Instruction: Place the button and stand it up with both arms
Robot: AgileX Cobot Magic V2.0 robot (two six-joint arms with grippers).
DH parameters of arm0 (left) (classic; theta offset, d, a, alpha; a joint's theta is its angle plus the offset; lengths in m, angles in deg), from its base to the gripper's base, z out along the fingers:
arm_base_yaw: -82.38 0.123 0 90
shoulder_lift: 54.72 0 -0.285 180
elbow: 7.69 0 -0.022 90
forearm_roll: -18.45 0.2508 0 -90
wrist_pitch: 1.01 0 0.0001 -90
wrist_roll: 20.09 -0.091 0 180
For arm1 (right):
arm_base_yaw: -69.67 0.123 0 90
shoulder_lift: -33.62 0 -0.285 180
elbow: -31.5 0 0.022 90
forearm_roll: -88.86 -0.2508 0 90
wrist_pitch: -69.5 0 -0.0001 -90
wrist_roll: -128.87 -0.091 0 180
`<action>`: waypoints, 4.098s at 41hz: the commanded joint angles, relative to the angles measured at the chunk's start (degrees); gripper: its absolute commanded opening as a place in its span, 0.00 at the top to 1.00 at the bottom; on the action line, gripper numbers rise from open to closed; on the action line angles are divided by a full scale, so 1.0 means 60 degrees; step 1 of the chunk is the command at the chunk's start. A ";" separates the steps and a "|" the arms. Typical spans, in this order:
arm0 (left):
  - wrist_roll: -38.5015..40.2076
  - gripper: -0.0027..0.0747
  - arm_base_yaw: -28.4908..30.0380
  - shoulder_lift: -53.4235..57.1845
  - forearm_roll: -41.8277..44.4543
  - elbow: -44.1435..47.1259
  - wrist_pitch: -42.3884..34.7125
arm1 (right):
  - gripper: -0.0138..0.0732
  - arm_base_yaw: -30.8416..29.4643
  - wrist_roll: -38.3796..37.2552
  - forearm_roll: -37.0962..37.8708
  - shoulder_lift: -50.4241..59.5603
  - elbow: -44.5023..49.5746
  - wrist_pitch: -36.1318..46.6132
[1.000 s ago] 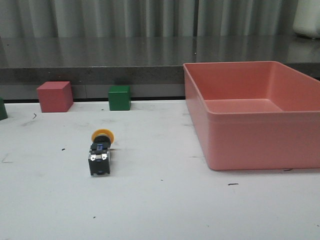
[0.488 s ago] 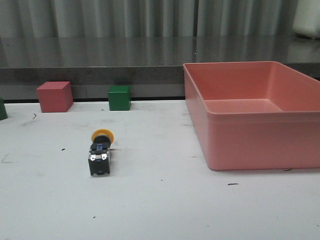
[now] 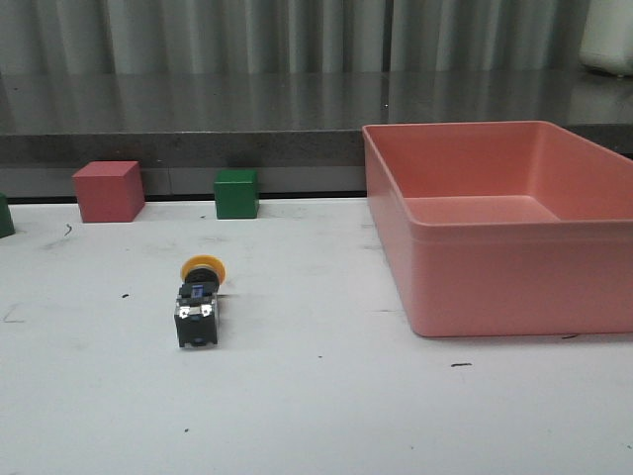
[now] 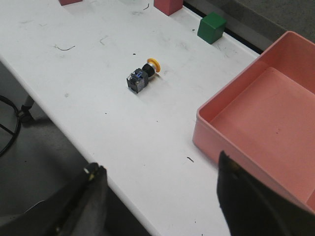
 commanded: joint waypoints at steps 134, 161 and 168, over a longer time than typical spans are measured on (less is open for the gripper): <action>0.3642 0.72 -0.4596 -1.5358 0.0032 -0.8912 0.4122 | 0.27 -0.0061 0.0108 0.0104 -0.0010 -0.0218 0.0612; 0.0927 0.75 -0.4314 -1.2245 0.0713 -0.7784 0.3949 | 0.27 -0.0061 0.0108 0.0104 -0.0010 -0.0218 0.0612; -0.0145 0.75 -0.3667 -1.0970 0.0411 -0.6892 0.3668 | 0.27 -0.0061 0.0108 0.0104 -0.0010 -0.0218 0.0612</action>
